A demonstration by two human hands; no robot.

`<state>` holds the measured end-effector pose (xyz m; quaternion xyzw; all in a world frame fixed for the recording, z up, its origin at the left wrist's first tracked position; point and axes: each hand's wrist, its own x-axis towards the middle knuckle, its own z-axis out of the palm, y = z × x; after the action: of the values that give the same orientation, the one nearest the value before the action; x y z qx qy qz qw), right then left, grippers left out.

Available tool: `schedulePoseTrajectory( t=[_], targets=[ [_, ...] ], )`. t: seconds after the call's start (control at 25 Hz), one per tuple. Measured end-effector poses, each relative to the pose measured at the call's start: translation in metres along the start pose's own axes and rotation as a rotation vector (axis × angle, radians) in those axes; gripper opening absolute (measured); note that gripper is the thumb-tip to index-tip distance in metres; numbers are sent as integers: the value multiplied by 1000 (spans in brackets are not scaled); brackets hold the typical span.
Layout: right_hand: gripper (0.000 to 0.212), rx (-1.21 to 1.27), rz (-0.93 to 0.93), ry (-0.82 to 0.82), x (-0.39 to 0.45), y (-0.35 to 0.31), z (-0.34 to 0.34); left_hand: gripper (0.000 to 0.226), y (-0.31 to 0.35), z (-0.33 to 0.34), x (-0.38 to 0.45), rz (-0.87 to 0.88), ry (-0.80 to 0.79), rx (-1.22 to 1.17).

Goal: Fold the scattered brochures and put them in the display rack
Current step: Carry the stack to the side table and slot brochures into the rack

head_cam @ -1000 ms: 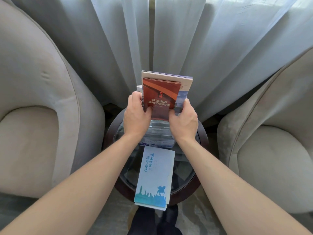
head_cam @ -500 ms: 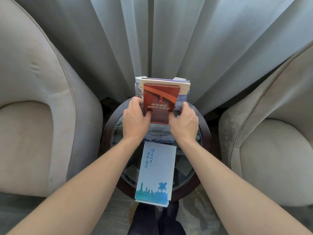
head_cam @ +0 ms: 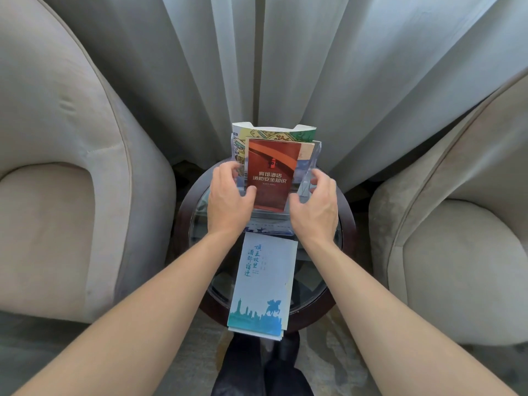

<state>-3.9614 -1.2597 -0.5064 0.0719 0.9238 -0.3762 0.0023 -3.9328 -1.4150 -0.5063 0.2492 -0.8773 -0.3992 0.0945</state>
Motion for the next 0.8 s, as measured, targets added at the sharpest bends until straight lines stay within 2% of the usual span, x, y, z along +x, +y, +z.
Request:
schedulePoseTrajectory(
  t=[0.08, 0.24, 0.36, 0.56, 0.72, 0.8],
  targets=[
    [41, -8, 15, -17, -11, 8, -6, 37, -3, -5, -15, -40, -2, 9],
    [31, -74, 26, -152, -42, 37, -11, 30, -18, -7, -57, -105, -51, 81],
    [35, -149, 83, -297, -69, 66, -6, 29, -38, -1, -88, -164, -109, 118],
    [48, -238, 231, -521, -108, 106, 10, 45, -79, 17, -125, -301, -300, 185],
    [41, -199, 301, -501, -120, 122, 31, 57, -105, 36, -137, -392, -423, 201],
    [41, -172, 320, -452, -120, 121, 40, 53, -109, 44, -142, -368, -429, 231]
  ],
)
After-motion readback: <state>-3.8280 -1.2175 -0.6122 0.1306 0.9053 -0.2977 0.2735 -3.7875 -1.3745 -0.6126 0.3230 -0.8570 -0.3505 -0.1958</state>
